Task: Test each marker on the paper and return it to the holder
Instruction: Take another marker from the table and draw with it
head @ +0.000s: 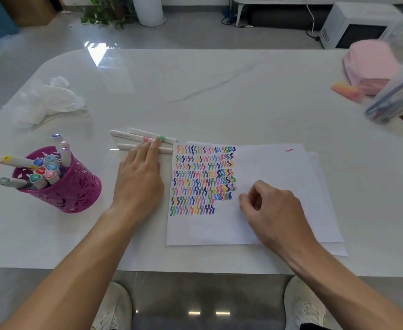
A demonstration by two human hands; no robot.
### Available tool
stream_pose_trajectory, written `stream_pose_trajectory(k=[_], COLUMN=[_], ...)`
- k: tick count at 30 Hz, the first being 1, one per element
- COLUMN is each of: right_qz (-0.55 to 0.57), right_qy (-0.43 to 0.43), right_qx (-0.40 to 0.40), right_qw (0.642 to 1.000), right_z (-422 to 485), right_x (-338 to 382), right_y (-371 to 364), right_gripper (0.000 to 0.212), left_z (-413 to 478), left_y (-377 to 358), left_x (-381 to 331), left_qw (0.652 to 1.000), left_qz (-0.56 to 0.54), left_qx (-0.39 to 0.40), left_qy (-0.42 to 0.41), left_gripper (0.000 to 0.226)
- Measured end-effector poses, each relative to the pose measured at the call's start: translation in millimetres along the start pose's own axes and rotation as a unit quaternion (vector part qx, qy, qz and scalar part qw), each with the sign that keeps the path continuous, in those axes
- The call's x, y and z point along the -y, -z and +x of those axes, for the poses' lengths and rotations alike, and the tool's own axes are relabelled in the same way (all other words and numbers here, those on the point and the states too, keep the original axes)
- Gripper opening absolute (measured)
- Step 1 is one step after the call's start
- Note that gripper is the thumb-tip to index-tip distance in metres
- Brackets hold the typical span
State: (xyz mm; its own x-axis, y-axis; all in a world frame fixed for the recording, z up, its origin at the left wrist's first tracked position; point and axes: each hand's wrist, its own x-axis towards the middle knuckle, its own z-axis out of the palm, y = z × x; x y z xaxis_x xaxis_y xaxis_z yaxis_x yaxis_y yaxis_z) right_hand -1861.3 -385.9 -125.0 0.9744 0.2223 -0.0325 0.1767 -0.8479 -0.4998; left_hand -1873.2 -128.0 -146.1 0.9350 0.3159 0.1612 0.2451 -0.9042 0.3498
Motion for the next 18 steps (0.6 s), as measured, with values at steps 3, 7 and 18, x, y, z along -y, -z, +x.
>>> stream_pose_trajectory(k=[3, 7, 18], right_qz=[0.003, 0.001, 0.008], right_qy=[-0.001, 0.002, 0.014], right_qx=[0.003, 0.006, 0.031], right_qw=[1.000, 1.000, 0.999], right_z=[0, -1, -1], right_x=[-1, 0, 0], right_y=[2, 2, 6], right_gripper=[0.031, 0.031, 0.028], left_z=[-1, -3, -12], left_y=[2, 8, 34], left_x=[-1, -4, -21], left_qw=[0.999, 0.998, 0.988], left_qz=[0.035, 0.030, -0.100], left_qx=[-0.037, -0.058, -0.114], left_qy=[0.003, 0.017, -0.001], left_gripper=[0.037, 0.021, 0.016])
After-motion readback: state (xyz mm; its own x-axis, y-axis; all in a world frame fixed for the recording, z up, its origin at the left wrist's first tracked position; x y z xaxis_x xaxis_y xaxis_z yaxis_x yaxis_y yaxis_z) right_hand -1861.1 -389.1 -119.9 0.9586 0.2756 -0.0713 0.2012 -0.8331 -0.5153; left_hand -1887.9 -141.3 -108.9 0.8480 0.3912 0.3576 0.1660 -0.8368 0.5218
